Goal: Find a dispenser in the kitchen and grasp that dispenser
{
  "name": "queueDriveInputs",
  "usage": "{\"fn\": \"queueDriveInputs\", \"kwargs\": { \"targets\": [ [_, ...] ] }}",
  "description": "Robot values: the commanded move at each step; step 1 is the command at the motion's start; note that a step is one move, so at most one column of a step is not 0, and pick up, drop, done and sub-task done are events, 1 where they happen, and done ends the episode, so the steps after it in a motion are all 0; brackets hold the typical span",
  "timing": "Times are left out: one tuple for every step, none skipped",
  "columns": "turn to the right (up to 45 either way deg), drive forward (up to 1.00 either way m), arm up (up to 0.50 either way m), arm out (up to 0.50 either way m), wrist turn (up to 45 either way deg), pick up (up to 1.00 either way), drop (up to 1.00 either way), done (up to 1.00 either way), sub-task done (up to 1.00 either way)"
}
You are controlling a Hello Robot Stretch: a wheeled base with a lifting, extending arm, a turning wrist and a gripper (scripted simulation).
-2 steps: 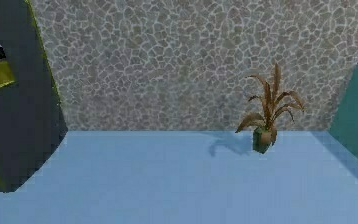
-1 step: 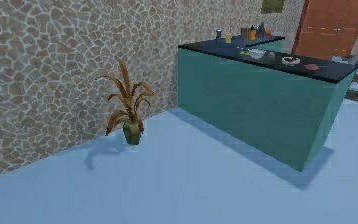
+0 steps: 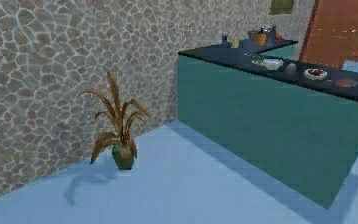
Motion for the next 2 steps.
{"fn": "queueDriveInputs", "kwargs": {
  "targets": [
    [45.0, 0.0, 0.0, 0.0, 0.0, 0.0, 0.0, 0.0, 0.0],
    [3.0, 0.0, 0.0, 0.0, 0.0, 0.0, 0.0, 0.0, 0.0]
  ]
}}
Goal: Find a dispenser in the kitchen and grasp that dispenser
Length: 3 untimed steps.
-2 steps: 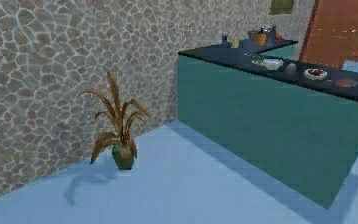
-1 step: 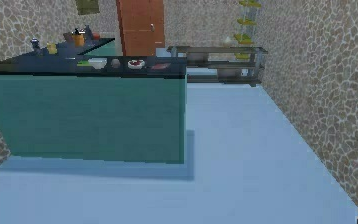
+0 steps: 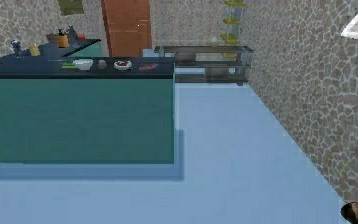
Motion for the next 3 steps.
{"fn": "queueDriveInputs", "kwargs": {
  "targets": [
    [0.0, 0.65, 0.0, 0.0, 0.0, 0.0, 0.0, 0.0, 0.0],
    [33.0, 0.0, 0.0, 0.0, 0.0, 0.0, 0.0, 0.0, 0.0],
    [0.0, 0.9, 0.0, 0.0, 0.0, 0.0, 0.0, 0.0, 0.0]
  ]
}}
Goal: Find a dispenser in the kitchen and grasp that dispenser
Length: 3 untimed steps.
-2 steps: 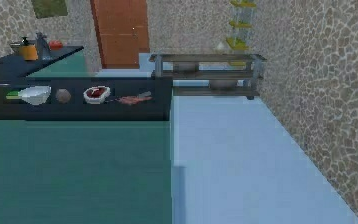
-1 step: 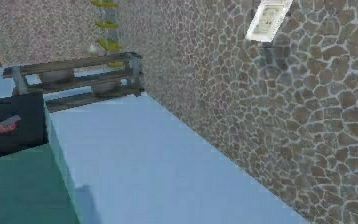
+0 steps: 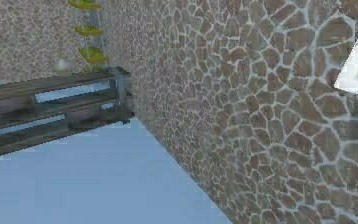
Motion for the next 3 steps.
{"fn": "queueDriveInputs", "kwargs": {
  "targets": [
    [45.0, 0.0, 0.0, 0.0, 0.0, 0.0, 0.0, 0.0, 0.0],
    [6.0, 0.0, 0.0, 0.0, 0.0, 0.0, 0.0, 0.0, 0.0],
    [0.0, 0.05, 0.0, 0.0, 0.0, 0.0, 0.0, 0.0, 0.0]
  ]
}}
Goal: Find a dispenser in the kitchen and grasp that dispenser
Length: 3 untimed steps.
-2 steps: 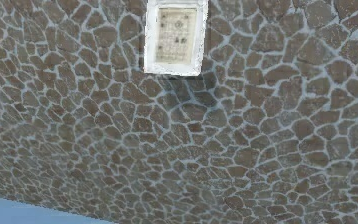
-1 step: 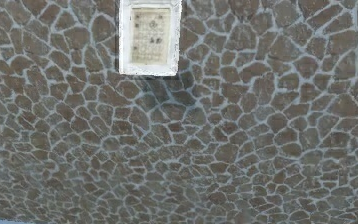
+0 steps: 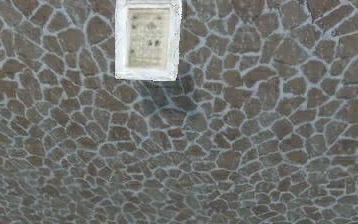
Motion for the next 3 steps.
{"fn": "queueDriveInputs", "kwargs": {
  "targets": [
    [-45.0, 0.0, 0.0, 0.0, 0.0, 0.0, 0.0, 0.0, 0.0],
    [-39.0, 0.0, 0.0, 0.0, 0.0, 0.0, 0.0, 0.0, 0.0],
    [0.0, 0.85, 0.0, 0.0, 0.0, 0.0, 0.0, 0.0, 0.0]
  ]
}}
